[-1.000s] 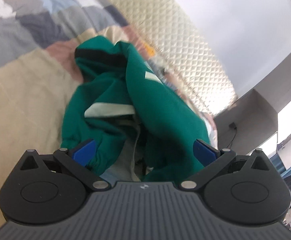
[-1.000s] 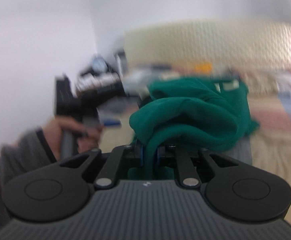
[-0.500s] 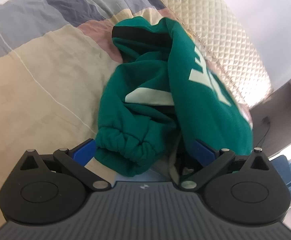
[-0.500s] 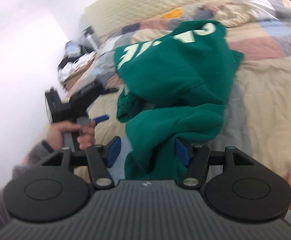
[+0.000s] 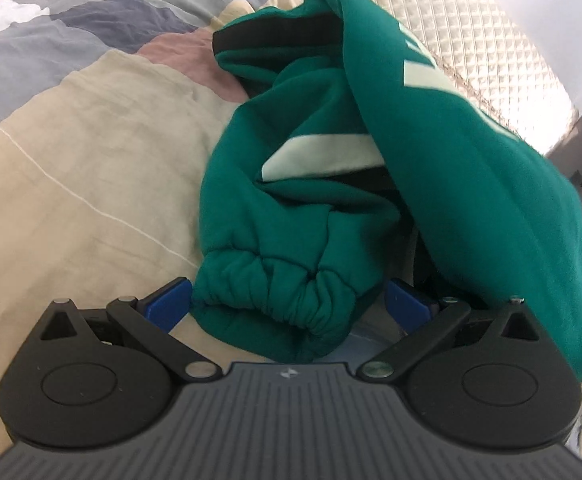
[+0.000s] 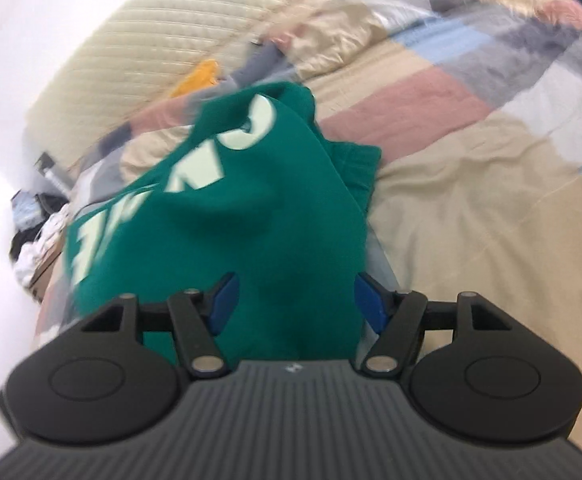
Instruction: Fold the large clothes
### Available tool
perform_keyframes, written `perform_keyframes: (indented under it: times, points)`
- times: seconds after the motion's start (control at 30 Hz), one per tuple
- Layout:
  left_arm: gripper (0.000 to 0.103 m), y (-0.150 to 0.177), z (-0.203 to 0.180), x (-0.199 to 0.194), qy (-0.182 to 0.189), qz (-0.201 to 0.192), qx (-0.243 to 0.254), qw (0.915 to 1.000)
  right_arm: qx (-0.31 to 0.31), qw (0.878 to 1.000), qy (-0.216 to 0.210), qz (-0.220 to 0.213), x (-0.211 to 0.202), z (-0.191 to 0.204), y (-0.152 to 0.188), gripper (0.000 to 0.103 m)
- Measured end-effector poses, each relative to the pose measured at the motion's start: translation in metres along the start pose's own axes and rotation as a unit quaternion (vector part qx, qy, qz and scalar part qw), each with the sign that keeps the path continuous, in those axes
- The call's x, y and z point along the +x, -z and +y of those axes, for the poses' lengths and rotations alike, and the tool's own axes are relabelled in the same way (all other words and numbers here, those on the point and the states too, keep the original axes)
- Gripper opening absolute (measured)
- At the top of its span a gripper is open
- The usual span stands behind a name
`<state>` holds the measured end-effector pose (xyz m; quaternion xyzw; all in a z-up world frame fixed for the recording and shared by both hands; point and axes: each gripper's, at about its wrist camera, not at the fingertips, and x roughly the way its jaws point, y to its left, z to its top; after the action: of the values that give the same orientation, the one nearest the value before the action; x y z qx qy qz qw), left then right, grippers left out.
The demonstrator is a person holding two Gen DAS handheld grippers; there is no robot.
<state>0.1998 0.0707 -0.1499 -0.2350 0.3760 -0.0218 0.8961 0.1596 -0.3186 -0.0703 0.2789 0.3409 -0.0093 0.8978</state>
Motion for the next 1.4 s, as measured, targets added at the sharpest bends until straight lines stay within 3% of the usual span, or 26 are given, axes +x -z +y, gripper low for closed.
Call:
perform_keyframes:
  times: [0.13, 0.3, 0.4, 0.47, 0.57, 0.6, 0.63, 0.83, 0.97, 1.03, 1.1, 1.27, 1.4]
  points:
    - [0.103, 0.001, -0.004, 0.011, -0.010, 0.008, 0.006, 0.9999, 0.038, 0.999, 0.003, 0.024, 0.039, -0.028, 0.001, 0.067]
    - [0.089, 0.000, -0.016, 0.022, -0.052, -0.004, 0.030, 0.9982, 0.094, 0.993, -0.031, 0.061, 0.072, -0.058, -0.001, 0.067]
    - [0.071, -0.002, -0.011, 0.018, -0.054, -0.019, 0.011, 0.9983, 0.104, 0.991, -0.042, 0.071, 0.085, -0.064, 0.003, 0.065]
    - [0.050, -0.006, 0.000, 0.013, -0.045, -0.027, -0.024, 0.9983, 0.091, 0.991, -0.067, 0.078, 0.090, -0.059, 0.007, 0.064]
    - [0.038, -0.010, 0.019, -0.002, -0.027, -0.038, -0.083, 0.9955, 0.077, 0.989, -0.106, 0.074, 0.090, -0.049, 0.008, 0.035]
    - [0.037, -0.011, 0.024, -0.010, -0.026, -0.047, -0.094, 0.9942, 0.073, 0.989, -0.112, 0.071, 0.088, -0.047, 0.007, 0.017]
    - [0.036, -0.013, 0.029, -0.018, -0.025, -0.059, -0.105, 0.9924, 0.067, 0.989, -0.112, 0.065, 0.085, -0.045, 0.006, 0.012]
    - [0.030, -0.031, 0.058, -0.082, -0.015, -0.127, -0.164, 0.9781, 0.002, 0.991, -0.130, -0.036, 0.033, -0.021, -0.005, 0.010]
    - [0.029, -0.052, 0.074, -0.135, -0.033, -0.192, -0.168, 0.9663, -0.033, 0.977, -0.150, -0.144, -0.022, -0.009, -0.014, 0.009]
    - [0.028, -0.065, 0.087, -0.159, -0.034, -0.223, -0.178, 0.9577, -0.046, 0.973, -0.152, -0.167, -0.041, -0.005, -0.019, 0.009]
    - [0.028, -0.079, 0.099, -0.180, -0.039, -0.250, -0.184, 0.9499, -0.063, 0.972, -0.140, -0.180, -0.049, 0.001, -0.024, 0.009]
    - [0.028, -0.102, 0.132, -0.204, -0.112, -0.308, -0.196, 0.9242, -0.066, 0.978, -0.117, -0.162, -0.043, -0.006, -0.048, 0.009]
    - [0.028, -0.119, 0.166, -0.183, -0.160, -0.291, -0.224, 0.9161, -0.032, 0.988, -0.091, -0.120, -0.016, -0.028, -0.061, 0.009]
